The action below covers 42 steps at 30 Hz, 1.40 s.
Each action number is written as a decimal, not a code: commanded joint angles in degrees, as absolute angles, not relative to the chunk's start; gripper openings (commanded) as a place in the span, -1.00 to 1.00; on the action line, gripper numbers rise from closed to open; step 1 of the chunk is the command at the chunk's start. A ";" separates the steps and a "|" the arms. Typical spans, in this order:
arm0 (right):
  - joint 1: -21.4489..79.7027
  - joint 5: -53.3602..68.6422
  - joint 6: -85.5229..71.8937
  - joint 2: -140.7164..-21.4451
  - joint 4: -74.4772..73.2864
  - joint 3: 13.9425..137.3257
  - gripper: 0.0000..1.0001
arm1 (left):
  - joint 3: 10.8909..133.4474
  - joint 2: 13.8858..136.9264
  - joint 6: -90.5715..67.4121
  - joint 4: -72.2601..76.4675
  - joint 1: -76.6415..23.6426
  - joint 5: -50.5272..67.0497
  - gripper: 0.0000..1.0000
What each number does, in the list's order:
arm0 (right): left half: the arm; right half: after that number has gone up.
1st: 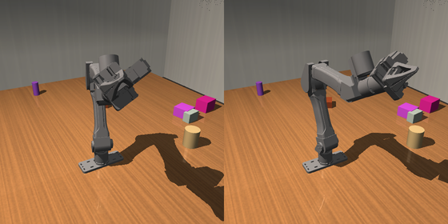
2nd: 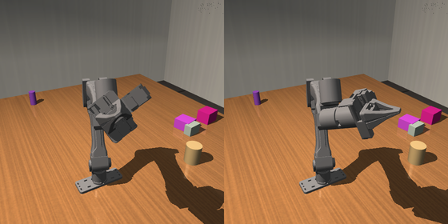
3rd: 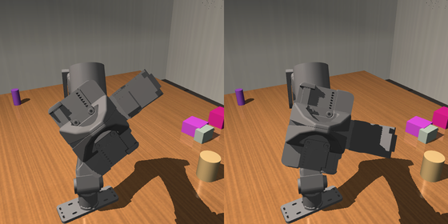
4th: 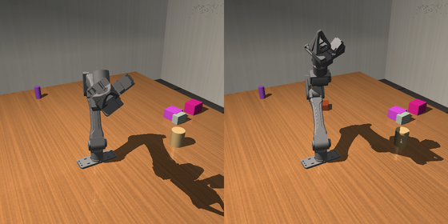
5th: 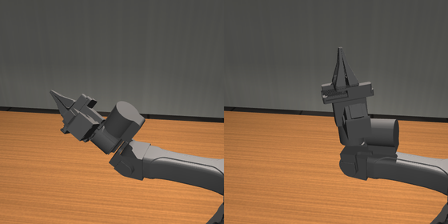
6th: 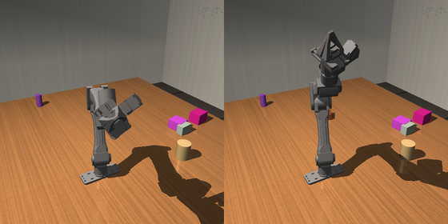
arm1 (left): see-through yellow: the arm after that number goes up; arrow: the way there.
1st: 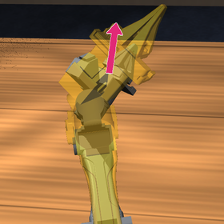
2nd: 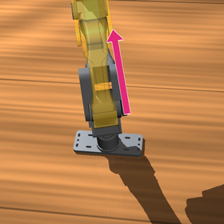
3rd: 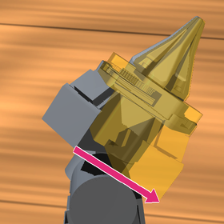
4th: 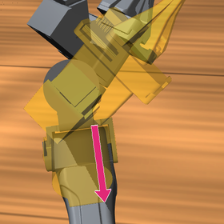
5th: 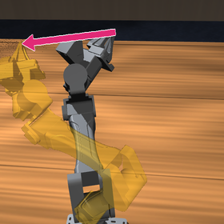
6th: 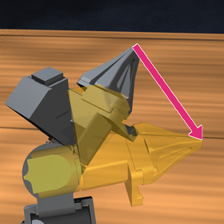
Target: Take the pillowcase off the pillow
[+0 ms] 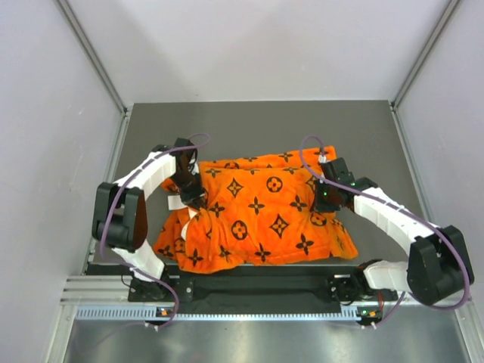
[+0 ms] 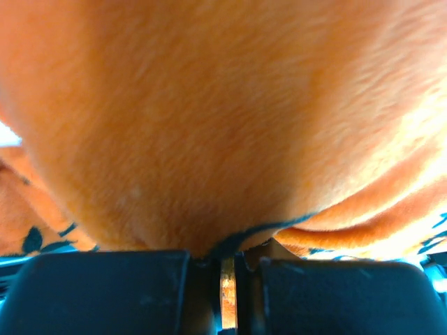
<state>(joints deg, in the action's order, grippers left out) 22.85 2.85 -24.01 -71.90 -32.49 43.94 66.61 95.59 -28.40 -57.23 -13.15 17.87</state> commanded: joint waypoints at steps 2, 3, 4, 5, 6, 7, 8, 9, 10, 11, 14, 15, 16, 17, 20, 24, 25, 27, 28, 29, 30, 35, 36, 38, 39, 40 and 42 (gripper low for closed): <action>20.84 -4.21 -23.03 -77.42 -24.35 50.61 -1.00 | 75.22 105.35 -29.79 -36.92 -13.71 22.31 -1.00; 19.79 -4.31 -22.94 -79.52 -24.17 51.58 -1.00 | 78.37 106.86 -30.14 -36.04 -13.71 22.93 -1.00; 19.25 -4.39 -22.85 -80.50 -23.82 52.46 -1.00 | 80.14 108.35 -30.32 -34.82 -13.71 23.46 -1.00; 18.81 -4.57 -22.76 -81.55 -22.95 54.21 -1.00 | 82.07 111.24 -30.50 -34.54 -13.97 23.81 -1.00; 17.76 -4.66 -22.68 -83.48 -22.42 55.10 -1.00 | 86.01 112.57 -30.41 -34.37 -14.15 23.82 -1.00; 17.32 -4.83 -22.50 -84.54 -22.06 56.15 -1.00 | 87.96 113.89 -30.24 -34.19 -14.32 23.82 -1.00; 16.71 -5.36 -22.24 -85.68 -21.63 58.42 -1.00 | 89.98 116.34 -30.41 -34.10 -14.59 24.08 -1.00; 15.57 -5.62 -22.06 -87.87 -21.53 59.58 -1.00 | 93.65 117.59 -30.85 -34.01 -14.59 24.52 -1.00; 14.95 -5.89 -21.89 -88.93 -21.36 60.72 -1.00 | 95.34 118.64 -31.11 -33.75 -14.68 25.04 -1.00; 14.33 -5.80 -21.80 -89.99 -21.10 62.99 -1.00 | 97.10 120.65 -31.72 -33.23 -14.76 25.40 -1.00; 11.43 -5.63 -21.54 -93.59 -20.57 67.39 -1.00 | 104.48 125.13 -32.34 -32.96 -15.12 25.66 -1.00; 10.12 -5.80 -21.27 -95.00 -20.57 68.37 -1.00 | 108.50 126.29 -32.69 -32.96 -15.12 26.19 -1.00; 9.41 -5.97 -21.01 -95.62 -20.57 69.42 -1.00 | 110.55 127.43 -32.96 -32.96 -15.38 26.71 -1.00; 8.10 -6.06 -20.48 -96.84 -20.65 71.35 -1.00 | 112.74 129.70 -33.39 -32.87 -15.55 27.15 -1.00; 5.20 -5.63 -20.13 -98.95 -20.57 74.78 -1.00 | 122.92 133.84 -33.40 -32.61 -16.52 28.21 -1.00; 2.46 -4.66 -19.87 -101.16 -20.65 78.22 -1.00 | 126.91 136.40 -34.27 -29.64 -17.40 28.74 -1.00; 2.20 -4.40 -19.69 -101.42 -20.57 78.74 -1.00 | 126.74 136.32 -34.63 -29.01 -17.40 28.57 -1.00; 1.67 -4.22 -19.34 -102.21 -20.65 79.71 -1.00 | 126.65 136.32 -34.54 -28.13 -17.49 28.39 -1.00; 1.58 -3.96 -18.99 -102.48 -20.74 79.98 -1.00 | 126.65 136.41 -34.19 -27.78 -17.49 28.48 -1.00; 1.50 -3.78 -18.90 -102.65 -20.92 80.24 -1.00 | 126.65 136.32 -33.93 -27.60 -17.49 28.74 -1.00; 1.58 -3.69 -18.72 -102.74 -20.92 80.24 -1.00 | 126.56 136.23 -33.66 -27.68 -17.49 29.18 -1.00; 1.41 -3.34 -17.93 -102.13 -21.44 80.16 -0.99 | 123.76 131.93 -30.42 -27.77 -17.49 29.53 -1.00; 1.41 -3.34 -17.84 -101.69 -21.53 80.16 -0.93 | 121.57 130.79 -29.71 -28.21 -17.49 28.31 -0.96; 1.41 -3.34 -17.49 -100.82 -21.80 80.16 -0.84 | 117.02 126.93 -27.69 -30.31 -17.40 25.85 -0.92; 1.41 -3.25 -17.23 -100.55 -21.80 80.16 -0.81 | 115.16 124.39 -27.08 -30.93 -17.14 23.66 -0.91; 1.41 -3.25 -17.14 -100.20 -21.97 80.07 -0.79 | 113.22 123.32 -25.77 -31.63 -17.05 22.86 -0.88; 1.41 -3.16 -16.88 -99.24 -22.23 79.89 -0.71 | 108.05 121.21 -24.79 -33.47 -16.79 21.28 -0.87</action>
<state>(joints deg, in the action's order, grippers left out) 1.32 -4.38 -17.78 -102.52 -26.37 76.93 112.84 128.84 -28.88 -34.52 -16.56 24.36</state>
